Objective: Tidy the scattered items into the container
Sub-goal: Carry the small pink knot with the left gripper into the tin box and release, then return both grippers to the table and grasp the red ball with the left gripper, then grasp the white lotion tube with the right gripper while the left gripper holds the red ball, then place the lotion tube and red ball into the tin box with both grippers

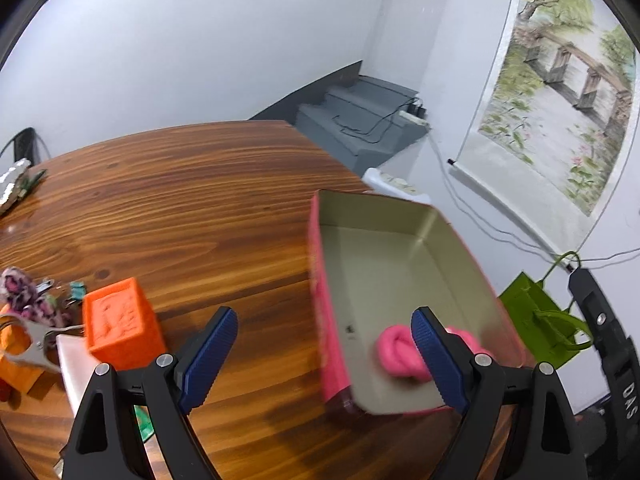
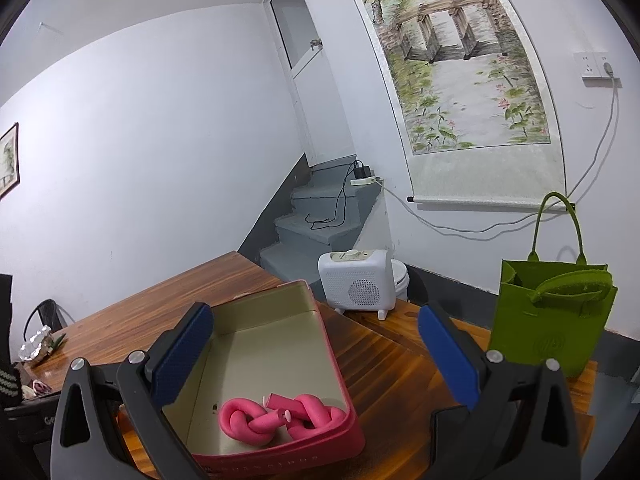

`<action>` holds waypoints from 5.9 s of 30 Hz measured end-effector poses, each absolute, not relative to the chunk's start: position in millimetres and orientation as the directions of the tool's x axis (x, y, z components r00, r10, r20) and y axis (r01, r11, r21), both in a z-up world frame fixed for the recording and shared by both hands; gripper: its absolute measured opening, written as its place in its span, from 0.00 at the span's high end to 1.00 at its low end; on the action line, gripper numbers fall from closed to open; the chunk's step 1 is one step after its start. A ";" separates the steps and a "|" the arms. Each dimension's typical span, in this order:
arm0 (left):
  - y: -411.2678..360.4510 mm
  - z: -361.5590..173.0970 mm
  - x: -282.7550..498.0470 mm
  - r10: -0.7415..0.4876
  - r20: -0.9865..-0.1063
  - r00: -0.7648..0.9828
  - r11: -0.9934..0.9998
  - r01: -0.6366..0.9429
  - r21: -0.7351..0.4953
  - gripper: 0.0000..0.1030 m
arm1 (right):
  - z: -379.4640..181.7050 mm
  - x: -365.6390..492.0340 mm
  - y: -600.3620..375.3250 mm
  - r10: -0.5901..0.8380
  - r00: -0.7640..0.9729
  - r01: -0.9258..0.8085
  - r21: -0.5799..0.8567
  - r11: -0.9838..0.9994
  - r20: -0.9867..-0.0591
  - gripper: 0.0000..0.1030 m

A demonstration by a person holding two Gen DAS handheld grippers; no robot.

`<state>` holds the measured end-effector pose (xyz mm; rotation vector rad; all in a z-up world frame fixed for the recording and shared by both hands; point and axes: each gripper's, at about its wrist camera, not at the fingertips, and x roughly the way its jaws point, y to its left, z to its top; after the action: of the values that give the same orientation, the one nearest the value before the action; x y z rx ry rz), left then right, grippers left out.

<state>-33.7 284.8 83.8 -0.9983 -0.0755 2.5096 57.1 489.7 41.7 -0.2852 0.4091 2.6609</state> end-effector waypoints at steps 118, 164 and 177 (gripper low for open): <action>-32.5 37.2 0.0 0.104 -0.657 -0.747 -0.967 0.079 -0.243 0.64 | -51.3 -59.1 202.6 -0.222 -0.597 0.258 0.078 -0.963 -0.771 0.66; 112.9 74.9 16.4 0.227 -0.620 -0.751 -0.973 -0.153 -0.171 0.64 | 23.6 16.9 468.1 0.113 -0.844 -0.271 0.234 -0.934 -0.525 0.65; 185.6 82.9 7.8 0.325 -0.635 -0.701 -0.943 -0.291 -0.162 0.64 | 26.7 36.5 483.3 0.220 -0.874 -0.339 0.219 -0.915 -0.434 0.39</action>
<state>7.8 185.6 82.9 -0.9929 -0.0695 2.6234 36.5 483.3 26.7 -0.5884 0.4190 2.7551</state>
